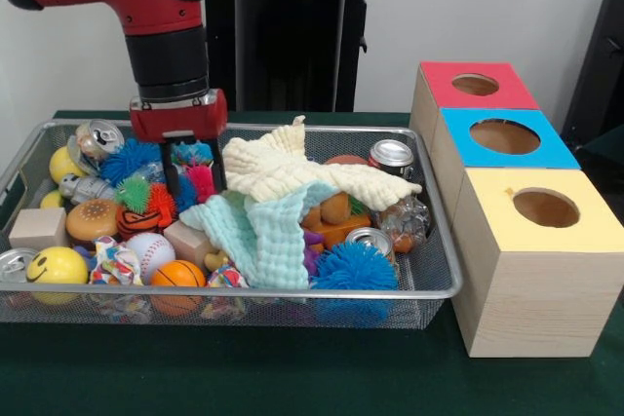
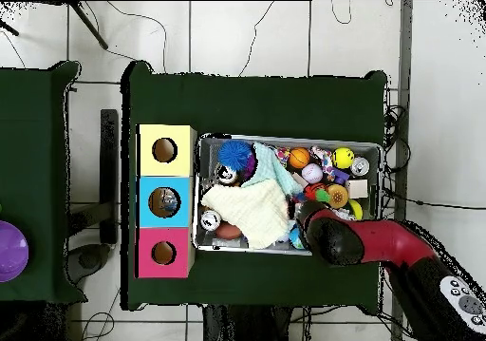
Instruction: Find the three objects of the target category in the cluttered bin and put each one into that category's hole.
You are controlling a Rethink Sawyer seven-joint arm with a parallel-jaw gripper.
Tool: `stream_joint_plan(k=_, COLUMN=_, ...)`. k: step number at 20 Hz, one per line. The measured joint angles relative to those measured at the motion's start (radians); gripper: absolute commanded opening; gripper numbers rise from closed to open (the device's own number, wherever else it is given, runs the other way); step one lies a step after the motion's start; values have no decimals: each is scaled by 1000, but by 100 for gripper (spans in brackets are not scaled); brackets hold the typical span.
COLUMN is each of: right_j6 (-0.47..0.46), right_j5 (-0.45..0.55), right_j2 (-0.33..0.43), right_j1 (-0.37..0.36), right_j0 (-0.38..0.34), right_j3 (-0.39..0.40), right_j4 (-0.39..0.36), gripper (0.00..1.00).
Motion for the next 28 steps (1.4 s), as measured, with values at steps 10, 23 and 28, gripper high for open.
stream_joint_plan(k=10, right_j6=0, right_j5=47, right_j2=0, right_j1=-76, right_j0=2, right_j3=0, right_j4=3, gripper=100)
stream_joint_plan(k=23, right_j6=0, right_j5=85, right_j2=0, right_j1=-101, right_j0=17, right_j3=-1, right_j4=1, gripper=100)
stream_joint_plan(k=28, right_j6=0, right_j5=101, right_j2=1, right_j1=-91, right_j0=17, right_j3=-21, right_j4=2, gripper=100)
